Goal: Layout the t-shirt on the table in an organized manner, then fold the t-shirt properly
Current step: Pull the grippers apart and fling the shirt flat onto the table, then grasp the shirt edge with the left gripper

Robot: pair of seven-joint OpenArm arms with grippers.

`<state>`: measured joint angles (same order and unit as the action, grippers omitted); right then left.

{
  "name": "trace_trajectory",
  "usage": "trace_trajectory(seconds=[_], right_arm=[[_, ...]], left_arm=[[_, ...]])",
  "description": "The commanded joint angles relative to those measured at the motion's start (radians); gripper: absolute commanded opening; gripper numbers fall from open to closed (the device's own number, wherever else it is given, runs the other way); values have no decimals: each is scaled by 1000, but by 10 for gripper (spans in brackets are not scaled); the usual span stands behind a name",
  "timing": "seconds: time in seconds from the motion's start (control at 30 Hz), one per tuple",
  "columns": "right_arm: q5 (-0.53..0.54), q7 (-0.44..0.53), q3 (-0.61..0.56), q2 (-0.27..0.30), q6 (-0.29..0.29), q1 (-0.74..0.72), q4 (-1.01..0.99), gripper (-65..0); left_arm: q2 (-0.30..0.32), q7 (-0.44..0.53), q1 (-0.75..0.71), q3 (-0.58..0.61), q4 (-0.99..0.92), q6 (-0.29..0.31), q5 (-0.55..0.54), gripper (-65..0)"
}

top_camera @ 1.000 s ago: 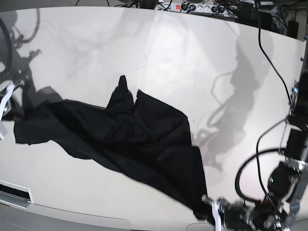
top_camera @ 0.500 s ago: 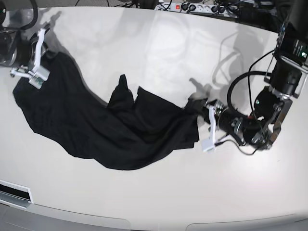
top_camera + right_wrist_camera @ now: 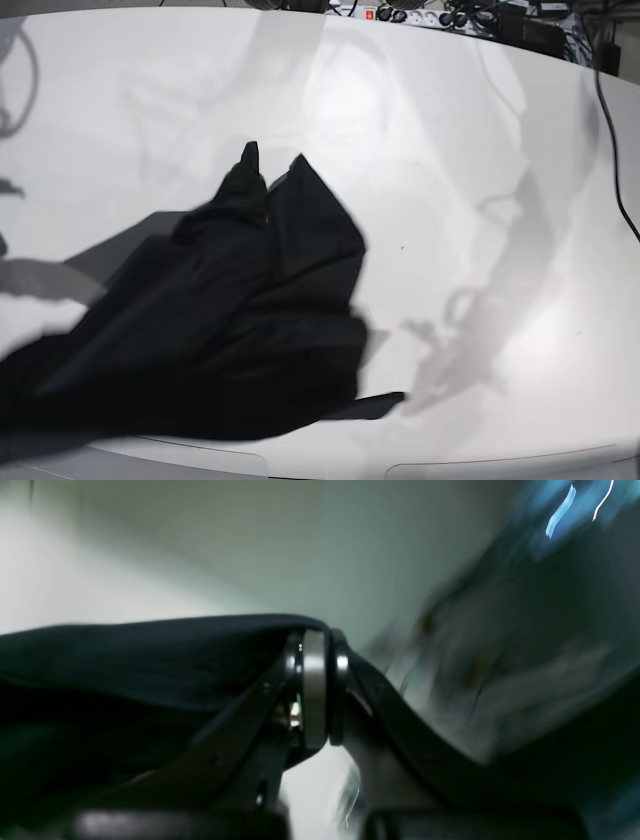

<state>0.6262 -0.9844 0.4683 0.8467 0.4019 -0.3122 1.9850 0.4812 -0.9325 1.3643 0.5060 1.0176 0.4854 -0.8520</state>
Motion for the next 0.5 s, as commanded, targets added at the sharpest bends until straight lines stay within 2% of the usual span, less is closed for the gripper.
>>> trace_trajectory(seconds=[0.0, 0.07, 0.2, 0.27, 0.37, 0.47], right_arm=[[39, -21, 28, 41, 12, -14, 4, -650], [109, -55, 54, 72, 47, -11, -3, -650], [267, -98, 49, 52, 102, 47, -76, -650], [286, -170, 49, 36, 132, 130, -92, -650], [289, -185, 40, -34, 164, 237, -110, -650], [290, -184, 40, -106, 204, 306, -139, -650]], left_arm=[[2, -89, -55, 10, -19, -1, 27, -650], [4, -134, -55, 2, -19, 5, 2, -650], [7, -174, -55, 2, -22, 35, -55, -650], [8, -195, -55, 2, -23, 38, -69, -650], [35, -230, -63, 2, -24, 42, -142, -650], [18, -236, -215, 2, -24, 84, -183, -650]])
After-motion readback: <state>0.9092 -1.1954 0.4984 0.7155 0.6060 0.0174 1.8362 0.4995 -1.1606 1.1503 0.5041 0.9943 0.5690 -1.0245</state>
